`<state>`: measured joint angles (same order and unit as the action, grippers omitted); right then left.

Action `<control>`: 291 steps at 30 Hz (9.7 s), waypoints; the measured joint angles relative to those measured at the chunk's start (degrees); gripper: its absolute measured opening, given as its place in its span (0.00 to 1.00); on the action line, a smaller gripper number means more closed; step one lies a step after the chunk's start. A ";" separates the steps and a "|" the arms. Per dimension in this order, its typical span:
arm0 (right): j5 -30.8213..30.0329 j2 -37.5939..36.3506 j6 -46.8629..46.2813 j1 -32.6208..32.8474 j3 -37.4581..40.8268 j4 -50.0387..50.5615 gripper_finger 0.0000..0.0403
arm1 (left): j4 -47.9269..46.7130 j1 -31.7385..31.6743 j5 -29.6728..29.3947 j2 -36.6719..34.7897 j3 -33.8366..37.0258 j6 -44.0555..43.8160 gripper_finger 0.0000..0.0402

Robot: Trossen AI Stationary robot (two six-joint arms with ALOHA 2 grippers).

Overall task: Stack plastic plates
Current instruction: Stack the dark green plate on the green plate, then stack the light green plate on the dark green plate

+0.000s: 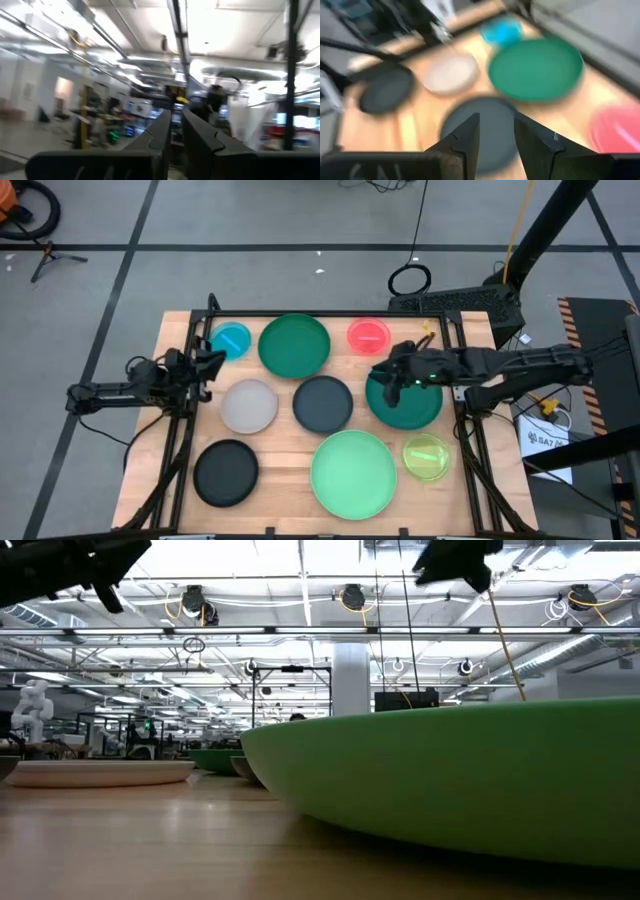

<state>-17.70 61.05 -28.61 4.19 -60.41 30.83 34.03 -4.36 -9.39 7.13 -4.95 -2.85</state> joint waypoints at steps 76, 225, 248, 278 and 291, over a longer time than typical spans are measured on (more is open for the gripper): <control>0.11 40.47 0.20 3.54 -25.08 52.75 0.01 | -27.89 -1.62 -1.65 -0.01 -15.52 6.82 0.13; 11.43 30.46 -6.32 13.17 6.03 -1.44 0.41 | -26.90 -1.47 -1.01 -0.03 -15.52 4.42 0.13; 11.74 30.46 -7.39 13.54 9.67 -7.13 0.14 | -26.95 -1.47 -1.02 -0.02 -15.52 4.52 0.13; 29.35 22.67 -9.93 4.00 9.74 -12.43 0.01 | -26.70 -1.44 -1.06 -0.01 -15.52 4.46 0.13; 27.44 22.57 -4.32 -6.07 -0.61 -15.58 0.01 | -26.16 -1.47 -1.06 -0.03 -15.52 5.35 0.13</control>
<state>9.74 83.61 -32.93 -1.88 -61.03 15.26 7.86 -5.82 -10.46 7.09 -20.47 2.50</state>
